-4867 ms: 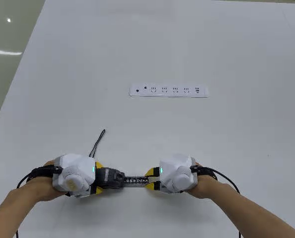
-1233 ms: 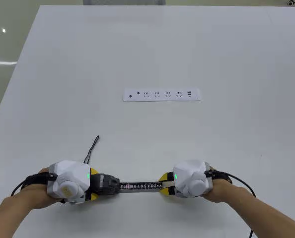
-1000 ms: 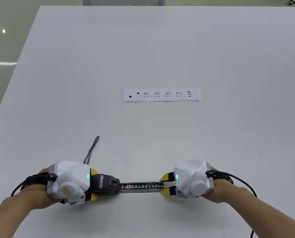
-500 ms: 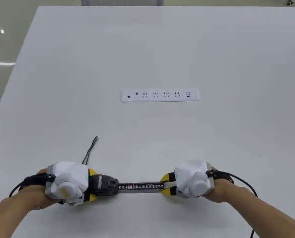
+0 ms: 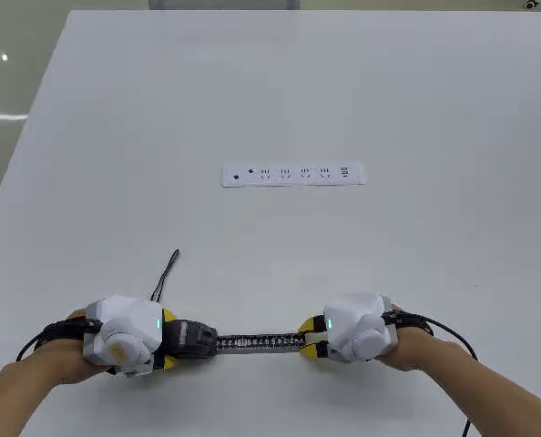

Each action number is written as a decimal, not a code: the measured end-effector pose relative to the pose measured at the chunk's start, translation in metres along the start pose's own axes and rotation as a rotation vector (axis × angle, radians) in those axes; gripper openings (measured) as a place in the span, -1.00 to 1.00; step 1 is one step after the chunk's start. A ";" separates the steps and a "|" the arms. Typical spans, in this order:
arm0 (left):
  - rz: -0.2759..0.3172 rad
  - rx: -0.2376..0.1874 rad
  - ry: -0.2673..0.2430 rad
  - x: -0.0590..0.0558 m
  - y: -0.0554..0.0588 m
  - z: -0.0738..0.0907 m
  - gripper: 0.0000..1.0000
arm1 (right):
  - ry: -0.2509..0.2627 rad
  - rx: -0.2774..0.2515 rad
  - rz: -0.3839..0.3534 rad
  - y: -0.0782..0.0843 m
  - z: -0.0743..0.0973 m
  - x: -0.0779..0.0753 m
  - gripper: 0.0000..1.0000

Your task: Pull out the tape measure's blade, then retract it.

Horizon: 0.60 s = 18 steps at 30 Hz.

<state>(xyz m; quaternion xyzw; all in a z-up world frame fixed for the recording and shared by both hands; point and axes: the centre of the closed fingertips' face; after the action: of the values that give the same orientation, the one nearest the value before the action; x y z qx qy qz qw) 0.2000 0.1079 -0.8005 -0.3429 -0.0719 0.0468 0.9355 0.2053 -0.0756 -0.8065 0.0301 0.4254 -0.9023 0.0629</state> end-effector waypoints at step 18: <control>0.000 0.001 0.003 0.000 0.003 -0.001 -0.41 | -0.001 0.006 0.003 0.007 0.002 0.000 -0.78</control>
<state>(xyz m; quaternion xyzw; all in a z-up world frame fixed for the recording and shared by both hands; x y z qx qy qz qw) 0.2003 0.1096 -0.8027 -0.3427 -0.0705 0.0462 0.9357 0.2060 -0.0812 -0.8107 0.0304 0.4228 -0.9034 0.0645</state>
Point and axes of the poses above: the centre of the closed fingertips' face, and the gripper's own axes: z roughly backward along the fingers, x roughly to its left, y roughly out of its underside, and after that the axes turned 11 degrees about -x, right-handed
